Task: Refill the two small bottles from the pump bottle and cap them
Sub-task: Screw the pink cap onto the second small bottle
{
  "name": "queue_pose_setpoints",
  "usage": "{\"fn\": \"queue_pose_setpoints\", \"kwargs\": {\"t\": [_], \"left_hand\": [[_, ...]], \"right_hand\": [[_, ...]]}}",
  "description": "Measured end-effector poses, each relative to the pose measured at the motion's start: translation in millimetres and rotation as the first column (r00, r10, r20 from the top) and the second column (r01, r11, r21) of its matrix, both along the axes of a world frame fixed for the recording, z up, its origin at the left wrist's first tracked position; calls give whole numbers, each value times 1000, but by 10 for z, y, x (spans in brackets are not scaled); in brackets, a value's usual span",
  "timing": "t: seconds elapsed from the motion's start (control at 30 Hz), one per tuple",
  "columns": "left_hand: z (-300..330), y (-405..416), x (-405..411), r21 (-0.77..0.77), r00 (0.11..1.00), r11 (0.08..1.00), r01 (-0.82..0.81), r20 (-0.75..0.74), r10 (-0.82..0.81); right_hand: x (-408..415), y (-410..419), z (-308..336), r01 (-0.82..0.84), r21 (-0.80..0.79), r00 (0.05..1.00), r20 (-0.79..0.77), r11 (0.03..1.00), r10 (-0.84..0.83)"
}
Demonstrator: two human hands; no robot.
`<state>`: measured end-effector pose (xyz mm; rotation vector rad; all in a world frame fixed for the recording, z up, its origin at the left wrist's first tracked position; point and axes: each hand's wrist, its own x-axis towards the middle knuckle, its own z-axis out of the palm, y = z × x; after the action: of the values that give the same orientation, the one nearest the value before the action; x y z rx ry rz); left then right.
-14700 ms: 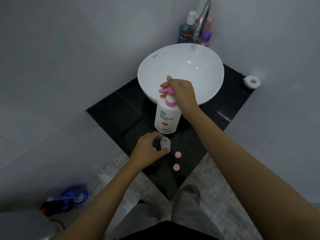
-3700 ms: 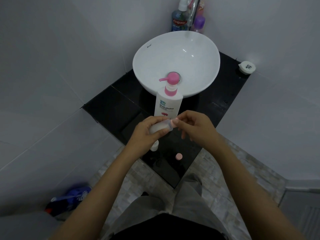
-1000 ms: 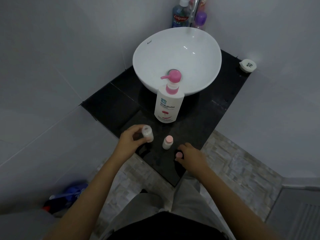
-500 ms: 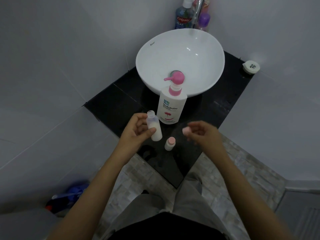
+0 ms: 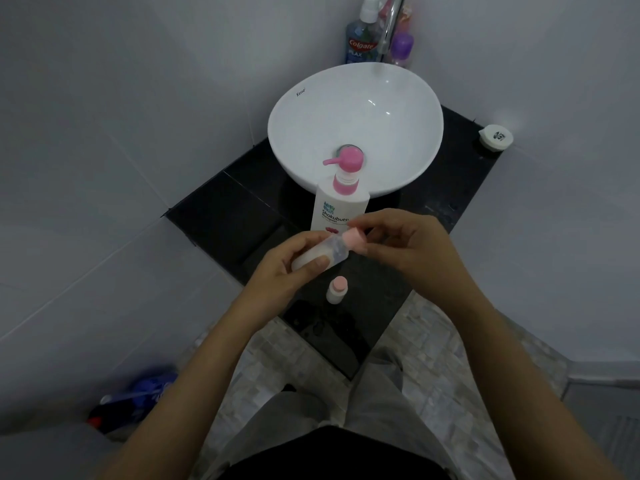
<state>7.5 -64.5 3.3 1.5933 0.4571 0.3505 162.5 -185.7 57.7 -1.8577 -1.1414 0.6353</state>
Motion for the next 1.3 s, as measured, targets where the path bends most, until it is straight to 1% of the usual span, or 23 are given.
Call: {"fn": "queue_pose_setpoints", "kwargs": {"t": [0.07, 0.13, 0.2, 0.27, 0.33, 0.4, 0.47, 0.53, 0.6, 0.67, 0.73, 0.83, 0.87, 1.0, 1.03, 1.1, 1.17, 1.2, 1.3], "left_hand": [[-7, -2, -10, 16, 1000, 1000, -2, -13, 2], [-9, -8, -16, 35, 1000, 999, -11, -26, 12], [-3, -15, -12, 38, 999, 999, -22, -34, 24], [10, -19, -4, 33, 999, 999, -30, -32, 31], [27, -21, 1, 39, 999, 999, -39, -28, 40], [44, -22, 3, 39, 999, 998, -48, -20, 49], [61, -27, 3, 38, 998, 997, -61, -9, 61], [70, -31, 1, 45, 997, 996, -75, -1, 75], [73, -33, -4, 47, 997, 996, -82, -2, 82], [74, -33, -10, 38, 996, 995, -88, -5, 88], [68, -32, -15, 35, 995, 995, -94, -10, 94], [47, -33, -21, 43, 995, 994, -100, -21, 100], [36, -35, -21, 48, 995, 994, -99, -22, 100], [16, -35, -26, 47, 996, 995, -90, -22, 91], [13, -34, -29, 45, 996, 995, -90, -23, 91], [7, -30, -35, 41, 995, 995, -92, -27, 93], [2, -26, -41, 43, 995, 995, -92, -29, 93], [0, -24, -41, 48, 995, 995, -92, -31, 93], [2, -17, -39, 45, 995, 995, -92, -32, 93]], "right_hand": [[22, -4, 4, -20, -12, 1000, -16, 1000, 20], [22, 9, -20, 2, -37, 998, -58, 999, -4], [13, 32, -62, 64, -80, 997, -29, 995, -67], [8, 34, -70, 90, -107, 996, -5, 990, -91], [27, 7, -42, 50, -103, 998, -34, 993, -53], [64, -36, -15, -23, -87, 998, -61, 996, 18], [78, -60, -31, -48, -58, 995, -85, 997, 43], [41, -42, -67, 11, -41, 995, -98, 999, -15], [-3, -14, -102, 98, -76, 993, -58, 992, -103], [-1, -21, -119, 131, -101, 990, -38, 986, -136], [32, -53, -101, 60, -85, 994, -83, 995, -67], [65, -95, -114, -54, -85, 998, -40, 995, 51], [49, -88, -134, -47, -92, 999, -28, 995, 45], [-26, -50, -167, 66, -141, 998, -15, 988, -68], [-20, -59, -167, 59, -124, 997, -34, 990, -64], [14, -87, -128, -7, -84, 995, -97, 996, -1], [29, -104, -123, -63, -66, 994, -97, 996, 56], [16, -96, -135, -51, -64, 995, -89, 997, 46], [-48, -35, -174, 71, -111, 994, -74, 991, -79]]}}
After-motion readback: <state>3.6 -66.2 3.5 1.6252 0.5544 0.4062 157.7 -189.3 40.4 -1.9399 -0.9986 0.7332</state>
